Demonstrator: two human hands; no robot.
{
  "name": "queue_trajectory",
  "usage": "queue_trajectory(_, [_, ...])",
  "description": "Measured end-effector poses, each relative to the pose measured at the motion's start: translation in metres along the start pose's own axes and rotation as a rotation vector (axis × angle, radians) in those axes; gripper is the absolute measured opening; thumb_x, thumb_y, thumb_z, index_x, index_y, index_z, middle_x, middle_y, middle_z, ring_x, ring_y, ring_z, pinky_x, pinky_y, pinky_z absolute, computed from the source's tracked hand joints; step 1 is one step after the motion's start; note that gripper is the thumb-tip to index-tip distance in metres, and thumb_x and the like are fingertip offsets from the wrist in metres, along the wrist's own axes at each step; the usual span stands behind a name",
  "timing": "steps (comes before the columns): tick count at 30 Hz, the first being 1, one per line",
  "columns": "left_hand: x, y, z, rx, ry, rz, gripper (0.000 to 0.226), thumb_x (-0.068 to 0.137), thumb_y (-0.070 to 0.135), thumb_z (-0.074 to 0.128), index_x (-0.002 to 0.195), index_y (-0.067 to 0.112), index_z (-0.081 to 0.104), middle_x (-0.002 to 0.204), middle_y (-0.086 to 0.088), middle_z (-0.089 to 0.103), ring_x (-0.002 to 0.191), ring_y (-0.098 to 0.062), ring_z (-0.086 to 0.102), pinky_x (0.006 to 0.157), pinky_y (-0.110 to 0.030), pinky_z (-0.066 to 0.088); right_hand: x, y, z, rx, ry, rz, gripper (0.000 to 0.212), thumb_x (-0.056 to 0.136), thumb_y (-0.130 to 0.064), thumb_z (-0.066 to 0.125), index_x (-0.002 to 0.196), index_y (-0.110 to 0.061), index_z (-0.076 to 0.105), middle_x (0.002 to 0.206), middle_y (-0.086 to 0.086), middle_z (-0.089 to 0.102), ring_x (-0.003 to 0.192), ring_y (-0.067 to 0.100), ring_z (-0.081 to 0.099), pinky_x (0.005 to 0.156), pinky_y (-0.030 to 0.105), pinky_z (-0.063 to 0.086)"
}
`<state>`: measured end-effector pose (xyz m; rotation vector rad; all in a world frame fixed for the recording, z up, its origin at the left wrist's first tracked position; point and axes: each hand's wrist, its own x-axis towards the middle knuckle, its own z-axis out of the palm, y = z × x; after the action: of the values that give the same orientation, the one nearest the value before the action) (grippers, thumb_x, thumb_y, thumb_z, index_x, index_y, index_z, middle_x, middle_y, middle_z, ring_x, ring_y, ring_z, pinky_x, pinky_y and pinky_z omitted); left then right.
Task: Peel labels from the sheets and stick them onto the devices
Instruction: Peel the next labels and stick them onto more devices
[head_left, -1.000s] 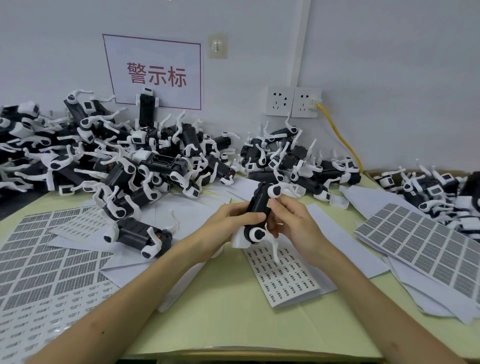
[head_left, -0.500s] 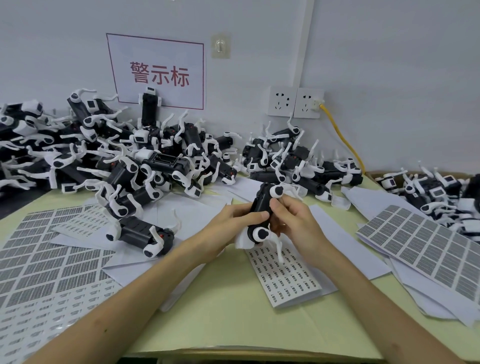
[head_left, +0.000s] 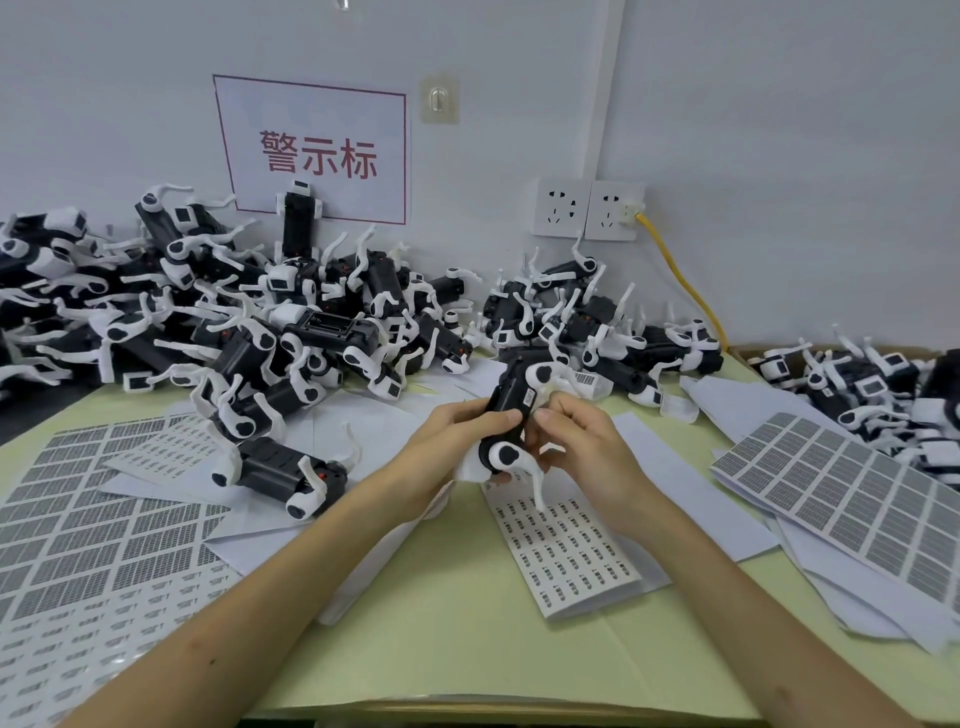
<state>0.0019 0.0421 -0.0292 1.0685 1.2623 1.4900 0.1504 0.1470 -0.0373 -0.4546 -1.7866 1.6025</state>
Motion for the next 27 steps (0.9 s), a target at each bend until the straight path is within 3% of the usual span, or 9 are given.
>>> queue_trajectory(3, [0.003,0.001,-0.002,-0.063,0.130,-0.035,0.039,0.098,0.024,0.069,0.125,-0.003,0.064,0.119,-0.030,0.069,0.095,-0.028,0.068,0.072,-0.037,0.062,0.002,0.001,-0.004,-0.066,0.074,-0.026,0.028,0.098,-0.007,0.060,0.072,-0.001,0.053,0.070,0.006,0.061,0.067,0.018,0.058,0.062,0.030,0.045])
queue_trajectory(5, [0.004,0.003,-0.005,-0.159,0.176,-0.060,0.049,0.096,0.030,0.070,0.128,-0.006,0.060,0.119,-0.031,0.069,0.095,-0.030,0.070,0.072,-0.037,0.061,0.002,0.001,-0.009,-0.080,0.143,-0.069,0.025,0.087,-0.011,0.063,0.066,0.000,0.054,0.063,0.006,0.057,0.059,0.017,0.054,0.060,0.031,0.043])
queue_trajectory(8, [0.001,0.010,-0.011,-0.303,0.104,-0.110,0.038,0.094,0.039,0.064,0.111,0.006,0.074,0.105,-0.021,0.073,0.100,-0.036,0.073,0.074,-0.038,0.063,0.002,-0.002,-0.017,-0.027,0.293,-0.133,0.022,0.081,-0.012,0.059,0.062,-0.003,0.052,0.061,0.006,0.052,0.055,0.016,0.046,0.057,0.031,0.038])
queue_trajectory(11, [-0.002,0.014,-0.013,-0.414,-0.016,-0.178,0.038,0.094,0.042,0.061,0.098,0.011,0.083,0.098,-0.019,0.076,0.091,-0.039,0.077,0.063,-0.034,0.063,0.004,-0.008,-0.026,0.075,0.363,-0.143,0.016,0.089,-0.006,0.056,0.084,-0.011,0.071,0.079,0.005,0.067,0.069,0.016,0.058,0.062,0.030,0.042])
queue_trajectory(13, [-0.003,0.016,-0.011,-0.397,-0.082,-0.242,0.042,0.092,0.046,0.061,0.102,0.012,0.083,0.101,-0.021,0.076,0.086,-0.040,0.076,0.063,-0.035,0.062,0.006,-0.011,-0.032,0.091,0.254,-0.110,0.035,0.083,-0.012,0.057,0.112,-0.020,0.075,0.104,-0.005,0.074,0.093,0.014,0.067,0.075,0.031,0.050])
queue_trajectory(15, [-0.004,0.017,-0.009,-0.346,-0.154,-0.307,0.051,0.093,0.053,0.055,0.106,0.011,0.082,0.104,-0.022,0.076,0.082,-0.039,0.076,0.068,-0.039,0.058,0.007,-0.011,-0.035,0.047,0.072,-0.088,0.053,0.080,-0.019,0.057,0.130,-0.030,0.068,0.130,-0.008,0.069,0.122,0.018,0.061,0.097,0.039,0.049])
queue_trajectory(18, [-0.005,0.018,-0.009,-0.360,-0.214,-0.382,0.068,0.091,0.063,0.049,0.109,0.007,0.082,0.111,-0.022,0.076,0.078,-0.039,0.076,0.062,-0.038,0.062,0.007,-0.007,-0.032,0.064,-0.129,-0.057,0.043,0.089,-0.021,0.058,0.130,-0.026,0.070,0.137,0.008,0.065,0.132,0.030,0.057,0.108,0.045,0.042])
queue_trajectory(23, [-0.006,0.018,-0.012,-0.541,-0.199,-0.367,0.084,0.096,0.072,0.040,0.124,-0.002,0.070,0.130,-0.028,0.067,0.101,-0.053,0.071,0.068,-0.044,0.066,0.010,-0.008,-0.038,0.068,-0.056,0.037,0.034,0.087,-0.025,0.068,0.118,-0.011,0.074,0.116,0.017,0.072,0.099,0.026,0.069,0.068,0.028,0.054])
queue_trajectory(27, [-0.001,0.015,-0.014,-0.500,-0.038,-0.266,0.081,0.100,0.070,0.037,0.139,0.003,0.058,0.132,-0.027,0.067,0.102,-0.051,0.072,0.063,-0.042,0.066,0.009,-0.013,-0.048,0.009,-0.001,0.124,0.035,0.085,-0.029,0.073,0.105,0.000,0.071,0.094,0.014,0.065,0.071,0.025,0.058,0.048,0.026,0.041])
